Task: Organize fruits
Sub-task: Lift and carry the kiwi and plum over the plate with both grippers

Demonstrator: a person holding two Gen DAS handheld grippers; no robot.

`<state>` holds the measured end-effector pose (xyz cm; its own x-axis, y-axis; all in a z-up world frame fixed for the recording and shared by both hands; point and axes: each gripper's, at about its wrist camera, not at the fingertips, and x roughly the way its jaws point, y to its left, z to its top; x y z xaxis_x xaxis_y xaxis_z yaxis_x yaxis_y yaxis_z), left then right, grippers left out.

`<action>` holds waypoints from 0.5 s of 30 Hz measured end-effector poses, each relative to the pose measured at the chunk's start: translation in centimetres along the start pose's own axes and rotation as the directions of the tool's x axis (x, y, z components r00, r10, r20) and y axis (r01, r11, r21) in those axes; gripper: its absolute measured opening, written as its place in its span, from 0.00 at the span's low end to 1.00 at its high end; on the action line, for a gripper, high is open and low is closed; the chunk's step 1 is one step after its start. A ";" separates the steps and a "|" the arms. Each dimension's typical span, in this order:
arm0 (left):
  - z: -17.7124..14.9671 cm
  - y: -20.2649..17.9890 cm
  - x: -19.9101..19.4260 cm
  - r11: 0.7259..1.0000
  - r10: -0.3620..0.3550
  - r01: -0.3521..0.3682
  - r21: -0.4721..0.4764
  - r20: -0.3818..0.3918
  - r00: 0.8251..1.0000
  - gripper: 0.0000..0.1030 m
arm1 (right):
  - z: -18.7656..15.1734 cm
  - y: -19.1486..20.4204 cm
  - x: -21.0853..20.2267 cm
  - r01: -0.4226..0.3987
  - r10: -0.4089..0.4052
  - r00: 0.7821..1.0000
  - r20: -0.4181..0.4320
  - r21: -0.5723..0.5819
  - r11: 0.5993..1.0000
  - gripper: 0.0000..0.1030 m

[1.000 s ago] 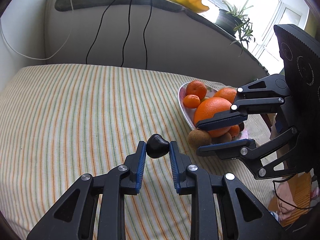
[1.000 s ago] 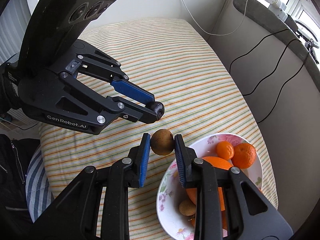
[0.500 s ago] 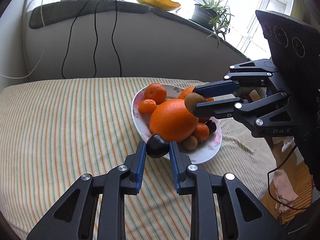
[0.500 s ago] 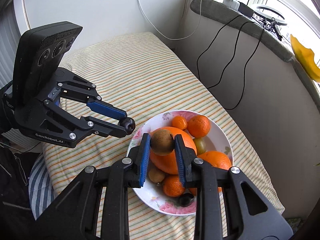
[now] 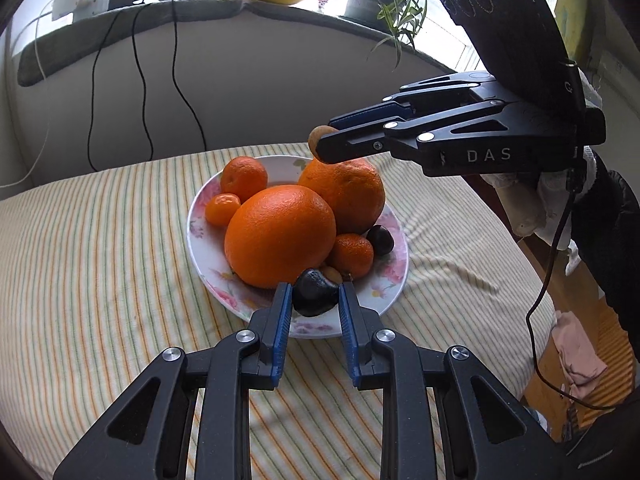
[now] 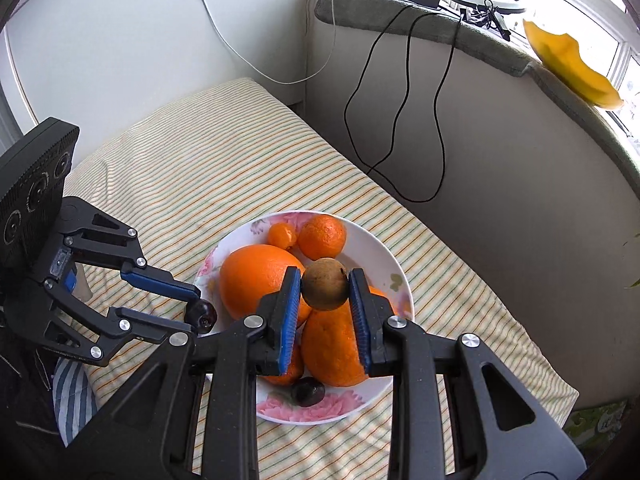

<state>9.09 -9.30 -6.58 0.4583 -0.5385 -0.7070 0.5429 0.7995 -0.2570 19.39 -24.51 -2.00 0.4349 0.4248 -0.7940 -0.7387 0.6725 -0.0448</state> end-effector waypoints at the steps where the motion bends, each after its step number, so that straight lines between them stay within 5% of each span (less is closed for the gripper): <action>1: 0.0 -0.1 0.1 1.000 0.001 -0.001 0.003 -0.002 1.000 0.21 | 0.1 -0.4 0.1 -0.005 0.005 1.000 0.002 0.012 1.000 0.25; 15: 0.1 -1.0 1.2 1.000 0.007 -0.006 0.022 -0.022 1.000 0.21 | 0.7 -2.9 2.4 -0.015 0.016 1.000 -0.006 0.108 0.994 0.25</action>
<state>9.19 -10.75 -7.11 0.4466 -0.5270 -0.7231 0.5553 0.7969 -0.2379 22.93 -24.99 -3.36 0.4199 0.4320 -0.7982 -0.6857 0.7272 0.0328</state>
